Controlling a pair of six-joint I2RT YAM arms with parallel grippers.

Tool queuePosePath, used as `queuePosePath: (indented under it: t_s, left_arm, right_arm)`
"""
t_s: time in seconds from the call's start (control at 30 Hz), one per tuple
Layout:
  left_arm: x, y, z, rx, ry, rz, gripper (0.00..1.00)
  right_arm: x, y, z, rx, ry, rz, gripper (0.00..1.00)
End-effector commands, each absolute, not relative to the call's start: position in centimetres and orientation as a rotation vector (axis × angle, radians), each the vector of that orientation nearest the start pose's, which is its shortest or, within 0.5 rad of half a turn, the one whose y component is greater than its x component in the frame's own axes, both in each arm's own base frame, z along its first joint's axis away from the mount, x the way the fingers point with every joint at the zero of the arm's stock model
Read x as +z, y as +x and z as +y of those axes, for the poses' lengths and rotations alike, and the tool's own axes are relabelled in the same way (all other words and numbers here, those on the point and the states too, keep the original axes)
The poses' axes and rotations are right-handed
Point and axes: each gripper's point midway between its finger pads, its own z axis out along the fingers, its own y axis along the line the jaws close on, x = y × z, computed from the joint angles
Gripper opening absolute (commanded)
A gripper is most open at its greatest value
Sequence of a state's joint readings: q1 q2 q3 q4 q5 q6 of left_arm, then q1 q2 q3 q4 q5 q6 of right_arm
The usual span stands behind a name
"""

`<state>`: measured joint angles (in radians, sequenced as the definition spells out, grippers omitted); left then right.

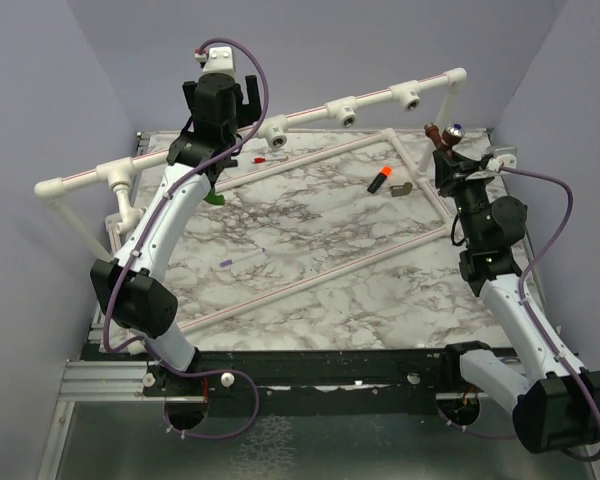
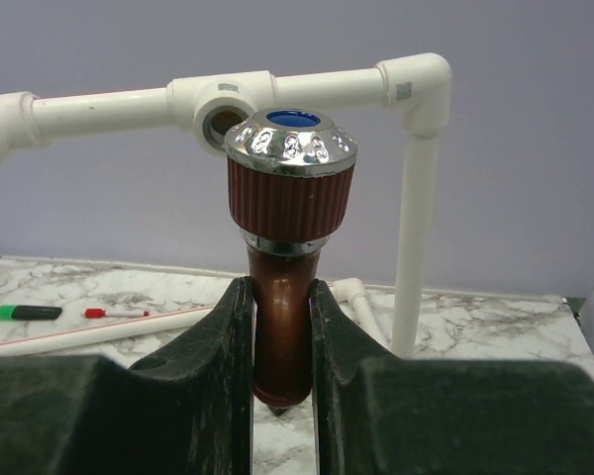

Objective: Install the water faucets

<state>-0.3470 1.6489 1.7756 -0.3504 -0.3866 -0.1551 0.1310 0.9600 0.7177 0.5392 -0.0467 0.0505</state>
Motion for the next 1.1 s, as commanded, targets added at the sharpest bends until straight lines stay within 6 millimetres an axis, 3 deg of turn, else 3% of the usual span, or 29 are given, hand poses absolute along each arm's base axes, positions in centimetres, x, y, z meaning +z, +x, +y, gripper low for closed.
queuePosePath:
  t_s: [0.0, 1.07]
  left_arm:
    - [37.0, 48.3, -10.9, 0.015, -0.079, 1.787, 0.94]
    - [35.4, 48.4, -11.2, 0.016, -0.05, 1.82, 0.94]
  right_arm:
    - [39.1, 36.3, 7.1, 0.259, -0.151, 1.126, 0.01]
    - [40.4, 39.7, 8.2, 0.136, -0.351, 1.083, 0.0]
